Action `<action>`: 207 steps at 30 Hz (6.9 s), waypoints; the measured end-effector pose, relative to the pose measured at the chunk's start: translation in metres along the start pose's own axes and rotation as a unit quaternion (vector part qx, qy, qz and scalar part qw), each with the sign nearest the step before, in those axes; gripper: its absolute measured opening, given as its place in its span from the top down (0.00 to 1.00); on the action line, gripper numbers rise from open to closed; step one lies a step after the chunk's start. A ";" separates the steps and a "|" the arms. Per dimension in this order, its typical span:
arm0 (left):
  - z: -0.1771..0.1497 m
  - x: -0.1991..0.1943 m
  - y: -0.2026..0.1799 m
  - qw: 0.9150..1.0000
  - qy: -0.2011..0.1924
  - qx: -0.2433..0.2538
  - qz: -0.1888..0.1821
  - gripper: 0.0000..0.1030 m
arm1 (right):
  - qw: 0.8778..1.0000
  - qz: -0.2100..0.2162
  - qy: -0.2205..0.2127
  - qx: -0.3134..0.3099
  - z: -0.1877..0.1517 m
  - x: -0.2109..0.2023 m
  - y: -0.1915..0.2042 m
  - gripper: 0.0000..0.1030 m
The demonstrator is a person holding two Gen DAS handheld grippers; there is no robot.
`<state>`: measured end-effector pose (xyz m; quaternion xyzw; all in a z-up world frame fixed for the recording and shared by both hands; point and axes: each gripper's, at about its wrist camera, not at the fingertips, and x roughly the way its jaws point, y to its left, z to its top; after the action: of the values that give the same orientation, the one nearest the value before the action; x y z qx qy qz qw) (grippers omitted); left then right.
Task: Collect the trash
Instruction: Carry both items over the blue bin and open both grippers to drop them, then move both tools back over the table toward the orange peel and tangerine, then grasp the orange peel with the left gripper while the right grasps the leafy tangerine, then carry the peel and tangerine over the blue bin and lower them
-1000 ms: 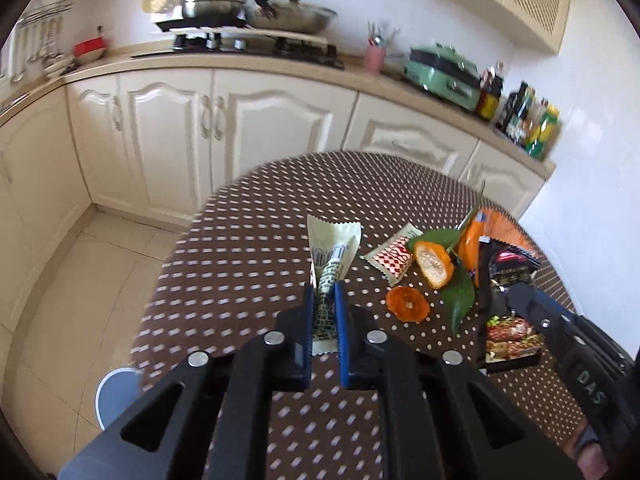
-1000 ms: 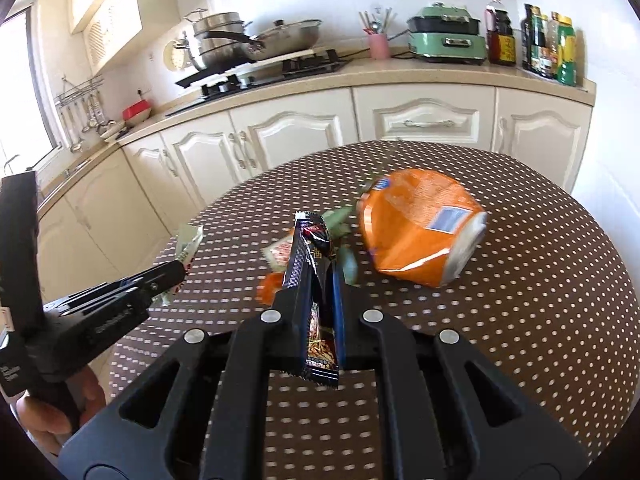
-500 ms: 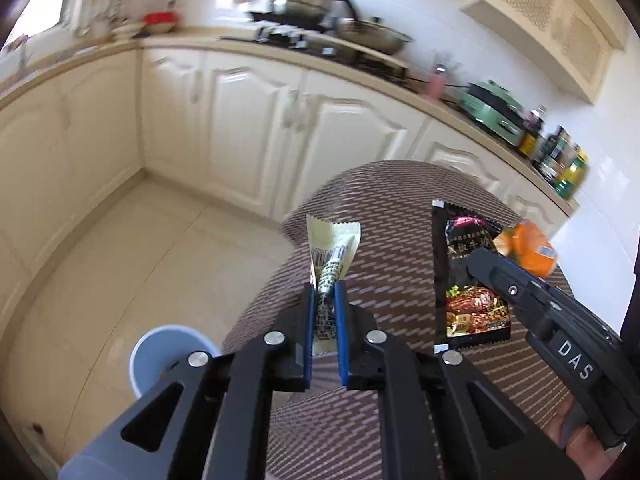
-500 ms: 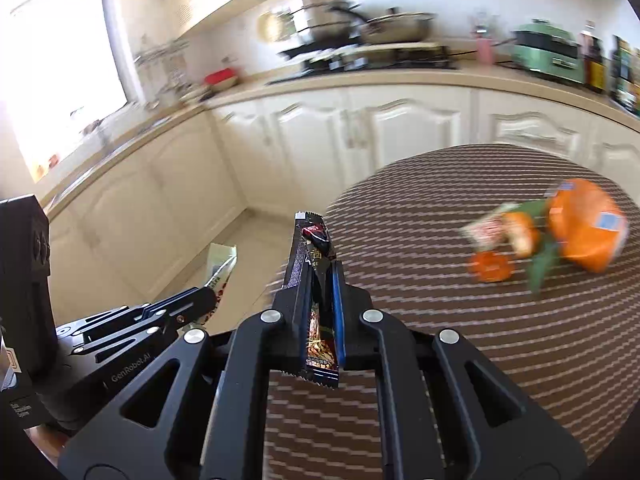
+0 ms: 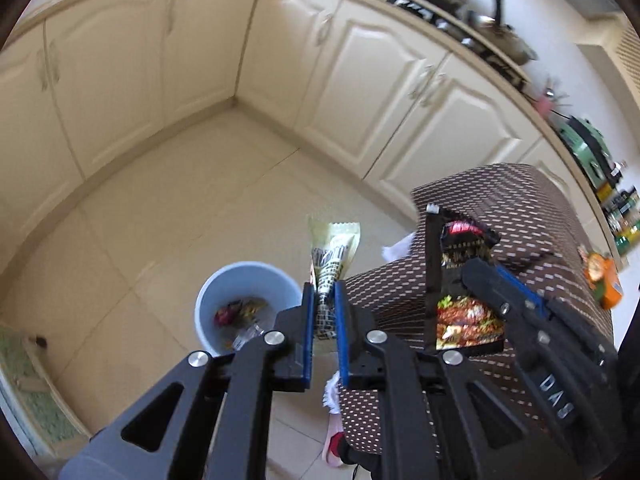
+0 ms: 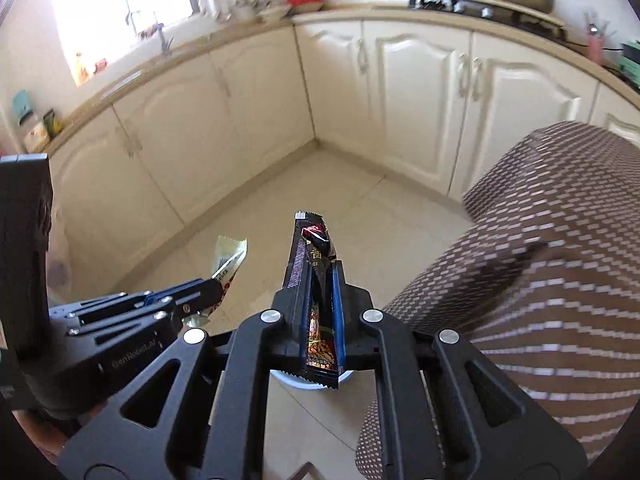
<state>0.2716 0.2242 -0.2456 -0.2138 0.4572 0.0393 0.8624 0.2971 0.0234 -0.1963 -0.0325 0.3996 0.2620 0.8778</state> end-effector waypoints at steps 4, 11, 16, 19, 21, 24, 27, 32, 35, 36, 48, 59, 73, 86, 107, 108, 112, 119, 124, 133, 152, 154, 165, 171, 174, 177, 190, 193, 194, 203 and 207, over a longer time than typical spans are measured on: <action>0.004 0.023 0.018 1.000 0.018 -0.019 0.003 0.91 | 1.000 0.002 0.028 -0.007 -0.004 0.036 0.010 0.90; 0.014 0.054 0.028 0.998 0.039 -0.039 -0.001 0.88 | 0.998 -0.003 0.055 0.000 -0.006 0.074 0.010 0.90; 0.018 0.067 0.041 0.997 0.047 -0.057 0.009 0.68 | 0.998 -0.003 0.066 0.000 -0.007 0.092 0.010 0.90; 0.015 0.072 0.049 0.997 0.051 -0.063 0.016 0.68 | 0.997 -0.001 0.072 0.000 -0.008 0.099 0.013 0.90; 0.012 0.075 0.053 0.996 0.057 -0.066 0.020 0.68 | 0.997 0.000 0.076 -0.001 -0.008 0.104 0.014 0.90; 0.008 0.078 0.058 0.995 0.063 -0.070 0.025 0.68 | 0.997 0.002 0.079 -0.002 -0.009 0.108 0.014 0.90; 0.005 0.078 0.063 0.995 0.066 -0.071 0.025 0.68 | 0.997 0.005 0.082 -0.004 -0.010 0.112 0.013 0.90; 0.007 0.077 0.065 0.995 0.065 -0.072 0.026 0.68 | 0.996 0.007 0.083 -0.010 -0.009 0.117 0.016 0.90; 0.008 0.076 0.066 0.995 0.062 -0.073 0.025 0.68 | 0.997 0.008 0.081 -0.012 -0.008 0.120 0.017 0.90; 0.009 0.075 0.067 0.995 0.061 -0.075 0.025 0.68 | 0.997 0.008 0.081 -0.012 -0.007 0.121 0.017 0.90; 0.012 0.061 0.072 0.995 0.048 -0.078 0.024 0.68 | 0.998 0.011 0.068 -0.014 -0.001 0.121 0.024 0.88; 0.014 0.031 0.054 0.997 0.029 -0.061 0.021 0.68 | 0.999 0.012 0.050 -0.009 0.003 0.090 0.017 0.84; 0.009 -0.026 -0.056 0.999 -0.023 0.031 -0.014 0.64 | 0.998 -0.037 -0.046 0.038 0.007 -0.033 -0.047 0.84; -0.028 -0.030 -0.272 0.973 -0.025 0.207 -0.102 0.58 | 0.962 -0.169 -0.155 0.150 -0.027 -0.201 -0.201 0.71; -0.053 0.066 -0.413 0.944 0.043 0.314 -0.095 0.58 | 0.951 -0.168 -0.114 0.232 -0.048 -0.204 -0.322 0.57; -0.052 0.068 -0.416 0.943 0.043 0.315 -0.096 0.58 | 0.952 -0.167 -0.112 0.232 -0.047 -0.203 -0.324 0.57; -0.050 0.072 -0.422 0.941 0.022 0.325 -0.088 0.65 | 0.954 -0.161 -0.104 0.232 -0.042 -0.195 -0.328 0.56; -0.033 0.054 -0.389 0.956 -0.014 0.275 -0.098 0.65 | 0.961 -0.145 -0.076 0.222 -0.025 -0.175 -0.326 0.51; -0.015 0.044 -0.363 0.964 -0.022 0.243 -0.106 0.66 | 0.966 -0.152 -0.044 0.203 -0.008 -0.148 -0.323 0.50; -0.001 0.031 -0.328 0.968 -0.017 0.215 -0.131 0.66 | 0.968 -0.180 -0.024 0.175 0.002 -0.122 -0.323 0.78; 0.018 -0.029 -0.156 0.988 -0.062 0.115 -0.077 0.66 | 0.991 -0.076 -0.094 0.049 0.031 -0.121 -0.124 0.79; 0.020 -0.032 -0.131 0.991 -0.064 0.100 -0.065 0.66 | 0.994 -0.056 -0.087 0.034 0.033 -0.107 -0.099 0.79; 0.027 -0.021 -0.013 0.999 -0.051 0.020 -0.003 0.65 | 1.000 0.002 -0.023 -0.016 0.022 -0.012 0.001 0.79; 0.029 0.002 0.017 0.999 -0.030 0.000 0.011 0.65 | 1.000 0.010 0.009 -0.020 0.016 0.027 0.017 0.79; 0.031 0.013 0.025 1.000 -0.021 -0.005 0.015 0.65 | 1.000 0.011 0.016 -0.021 0.015 0.039 0.021 0.79; 0.033 0.025 0.027 1.000 -0.014 -0.006 0.017 0.65 | 1.000 0.012 0.019 -0.018 0.014 0.047 0.022 0.79; 0.036 0.051 0.031 1.000 0.017 -0.008 0.017 0.57 | 0.999 0.017 0.035 -0.010 0.012 0.067 0.017 0.79; 0.037 0.052 0.031 1.000 0.017 -0.006 0.020 0.57 | 0.999 0.019 0.038 -0.011 0.011 0.070 0.019 0.79; 0.037 0.051 0.031 1.000 0.016 -0.005 0.023 0.57 | 0.999 0.020 0.039 -0.012 0.011 0.071 0.020 0.79; 0.033 0.038 0.038 0.999 0.006 -0.009 0.039 0.57 | 0.999 0.023 0.043 -0.017 0.012 0.076 0.028 0.79; 0.033 0.035 0.045 0.999 0.005 -0.017 0.042 0.57 | 0.999 0.024 0.044 -0.020 0.014 0.080 0.034 0.78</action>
<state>0.3052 0.2739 -0.2730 -0.2094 0.4697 0.0822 0.8537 0.3334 0.0911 -0.2387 -0.0521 0.4328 0.2899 0.8520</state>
